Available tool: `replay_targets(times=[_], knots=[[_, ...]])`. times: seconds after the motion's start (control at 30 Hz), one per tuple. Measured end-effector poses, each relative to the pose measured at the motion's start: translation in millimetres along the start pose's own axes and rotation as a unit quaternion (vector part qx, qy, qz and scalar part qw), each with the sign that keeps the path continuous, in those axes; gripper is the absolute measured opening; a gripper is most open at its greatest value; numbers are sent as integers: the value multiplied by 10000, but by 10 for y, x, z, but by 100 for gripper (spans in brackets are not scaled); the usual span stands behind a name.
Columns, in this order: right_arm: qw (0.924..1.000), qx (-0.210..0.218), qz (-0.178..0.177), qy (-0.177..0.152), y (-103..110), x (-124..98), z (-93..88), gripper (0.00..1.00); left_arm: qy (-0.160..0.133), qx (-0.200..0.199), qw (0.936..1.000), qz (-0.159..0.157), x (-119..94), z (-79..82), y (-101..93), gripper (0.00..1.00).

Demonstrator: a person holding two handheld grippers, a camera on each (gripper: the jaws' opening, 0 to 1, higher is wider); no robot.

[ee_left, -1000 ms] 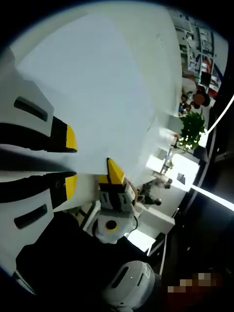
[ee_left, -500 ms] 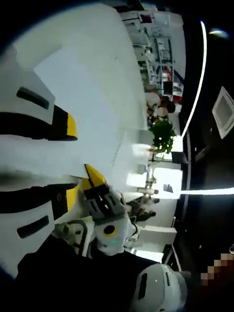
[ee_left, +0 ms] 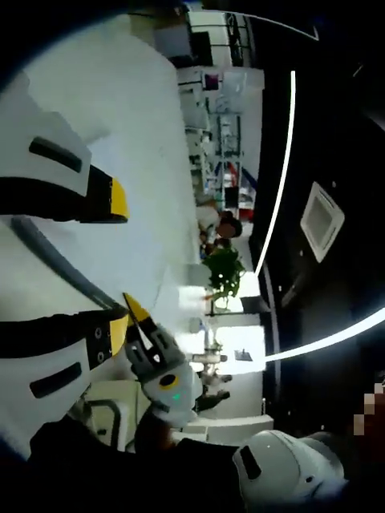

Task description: Grasp the top corner of one sheet in the document stack and pull a single sheet out from the document stack, separating that one sheet from the rest and lifting it clear until the single sheet is fully removed from the stack

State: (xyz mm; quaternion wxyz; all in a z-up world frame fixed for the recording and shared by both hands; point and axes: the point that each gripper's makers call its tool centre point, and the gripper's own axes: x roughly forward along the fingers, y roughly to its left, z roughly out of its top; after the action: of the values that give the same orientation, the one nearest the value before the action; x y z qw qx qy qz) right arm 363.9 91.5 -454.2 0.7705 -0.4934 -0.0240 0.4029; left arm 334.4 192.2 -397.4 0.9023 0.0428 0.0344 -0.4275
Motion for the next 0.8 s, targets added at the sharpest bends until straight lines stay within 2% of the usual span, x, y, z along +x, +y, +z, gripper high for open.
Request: replay_targets(times=[0.1,0.2,0.27,0.33,0.53,0.6,0.7,0.77,0.8], knots=[[9999,138,25,-18,-2,5,2,2,257,489,9984,113,-114,-109,-28,49],[9998,200,18,-37,-6,9,-1,2,215,449,9987,96,-182,-124,-72,49],[9997,237,40,-38,-15,15,-4,2,5,270,9995,147,-221,-88,-72,49],[9996,288,59,-31,-22,23,-10,2,-31,162,9995,256,-256,-106,-33,49],[9987,495,78,-2,-49,32,-31,2,197,-9,9986,492,-301,-272,61,49],[9984,565,89,-8,-54,32,-37,2,79,-30,9980,625,-309,-240,90,49],[9974,706,121,-13,-63,35,-43,2,-146,-445,9967,664,-313,-198,76,50],[9972,739,137,-8,-64,33,-43,2,-61,-778,9950,623,-298,-230,50,56],[9973,714,152,-8,-61,27,-41,2,-84,-778,9950,626,-287,-213,52,60]])
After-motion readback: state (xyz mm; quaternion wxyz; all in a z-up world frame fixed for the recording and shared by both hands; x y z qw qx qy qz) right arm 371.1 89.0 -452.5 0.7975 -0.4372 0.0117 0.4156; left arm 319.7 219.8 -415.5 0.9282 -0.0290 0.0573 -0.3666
